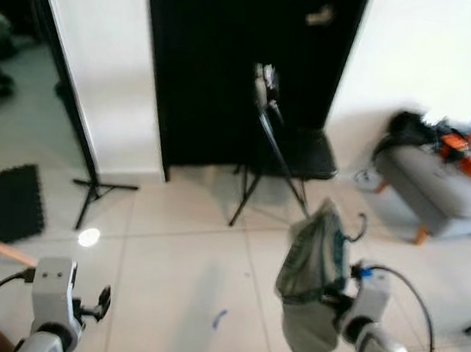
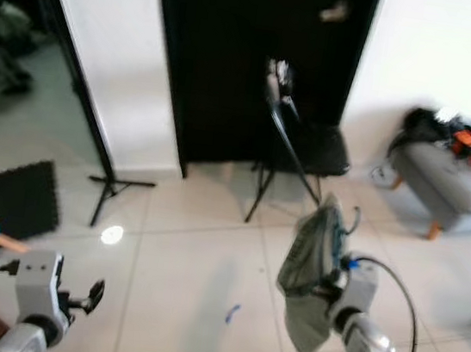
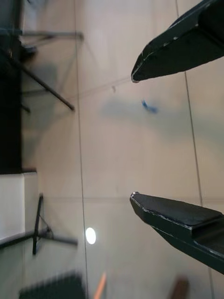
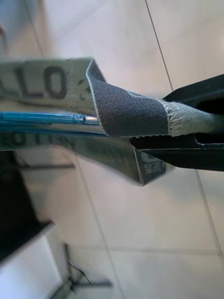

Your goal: Hang hanger

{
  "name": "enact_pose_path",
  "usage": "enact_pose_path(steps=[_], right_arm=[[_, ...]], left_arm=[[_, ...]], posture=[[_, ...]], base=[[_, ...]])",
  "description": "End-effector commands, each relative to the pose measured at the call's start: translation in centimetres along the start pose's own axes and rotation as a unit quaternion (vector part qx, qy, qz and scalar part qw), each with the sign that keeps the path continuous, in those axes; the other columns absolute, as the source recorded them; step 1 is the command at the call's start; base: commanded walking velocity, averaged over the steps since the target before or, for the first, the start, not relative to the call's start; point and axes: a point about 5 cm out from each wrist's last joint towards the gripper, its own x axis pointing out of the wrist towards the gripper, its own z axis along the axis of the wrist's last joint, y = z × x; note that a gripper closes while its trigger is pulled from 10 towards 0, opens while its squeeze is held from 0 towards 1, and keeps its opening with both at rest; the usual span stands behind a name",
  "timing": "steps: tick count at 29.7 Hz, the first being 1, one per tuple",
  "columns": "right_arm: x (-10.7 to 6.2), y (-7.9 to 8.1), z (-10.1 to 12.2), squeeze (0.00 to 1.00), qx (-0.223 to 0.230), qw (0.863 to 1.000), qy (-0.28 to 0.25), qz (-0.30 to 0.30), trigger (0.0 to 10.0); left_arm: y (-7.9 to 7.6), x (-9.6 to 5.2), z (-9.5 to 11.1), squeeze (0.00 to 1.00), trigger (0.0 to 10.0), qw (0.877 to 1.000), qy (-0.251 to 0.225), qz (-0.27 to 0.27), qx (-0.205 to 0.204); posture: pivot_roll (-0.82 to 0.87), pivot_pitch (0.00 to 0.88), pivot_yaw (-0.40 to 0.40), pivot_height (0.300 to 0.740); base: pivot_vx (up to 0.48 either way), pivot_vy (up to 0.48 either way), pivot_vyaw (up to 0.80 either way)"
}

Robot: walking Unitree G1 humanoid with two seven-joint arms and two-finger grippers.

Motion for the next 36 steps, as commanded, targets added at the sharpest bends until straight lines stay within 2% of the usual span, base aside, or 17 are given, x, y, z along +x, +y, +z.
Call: enact_pose_path(steps=[1, 6, 10, 18, 21, 29, 32, 36], right_arm=[[-0.2, 1.0, -1.6, 0.0, -0.02, 1.0, 0.015, -0.004, 10.0], [-0.2, 0.8, -1.8, 0.0, -0.006, 0.999, 0.007, -0.049, 10.0], [-0.4, -0.1, -2.0, 0.0, 0.002, 0.995, 0.0, -0.104, 10.0], [-0.5, -0.8, -1.8, 0.0, -0.003, 0.991, -0.008, -0.13, 10.0], [-0.5, -1.3, -1.2, 0.0, -0.016, 0.99, -0.015, -0.141, 10.0], [-0.1, -1.2, -0.4, 0.0, -0.027, 0.989, -0.026, -0.141, 10.0], [0.1, -1.3, 0.1, 0.0, -0.034, 0.989, -0.029, -0.143, 10.0], [0.2, -1.2, 0.3, 0.0, -0.023, 0.99, -0.032, -0.137, 10.0]], left_arm=[[1.8, -0.6, -2.5, 0.0, 10.0, 0.998, 0.017, 0.019, -0.049], [2.4, -0.8, -3.8, 0.0, 10.0, 0.999, 0.032, 0.014, -0.023], [1.8, -0.5, -4.2, 0.0, 10.0, 0.999, 0.034, 0.012, -0.02], [1.5, 0.1, -3.9, 0.0, 10.0, 0.999, 0.018, 0.006, -0.026], [1.6, 0.3, -3.1, 0.0, 10.0, 1.0, -0.008, 0.007, -0.027], [2.0, 0.5, -1.8, 0.0, 10.0, 0.999, -0.043, 0.023, -0.021], [0.5, 0.7, -1.2, 0.0, 10.0, 0.998, -0.054, 0.003, -0.007], [0.2, 0.9, -0.9, 0.0, 10.0, 0.998, -0.059, 0.001, -0.01]], posture=[[-0.03, 0.074, 0.015, 0.74], [-0.04, 0.074, 0.02, 0.74], [-0.04, 0.074, 0.02, 0.74], [-0.05, 0.06, 0.019, 0.74], [-0.05, 0.046, 0.014, 0.74], [-0.05, 0.023, 0.0, 0.74], [-0.06, 0.011, 0.0, 0.74], [-0.06, 0.005, 0.005, 0.74]], base=[[0.0, 0.0, -0.79], [0.0, 0.0, -0.79], [0.0, 0.0, -0.79], [0.0, 0.0, -0.79], [0.0, 0.0, -0.79], [0.0, 0.0, -0.79], [0.0, 0.0, -0.79], [0.0, 0.0, -0.79]])
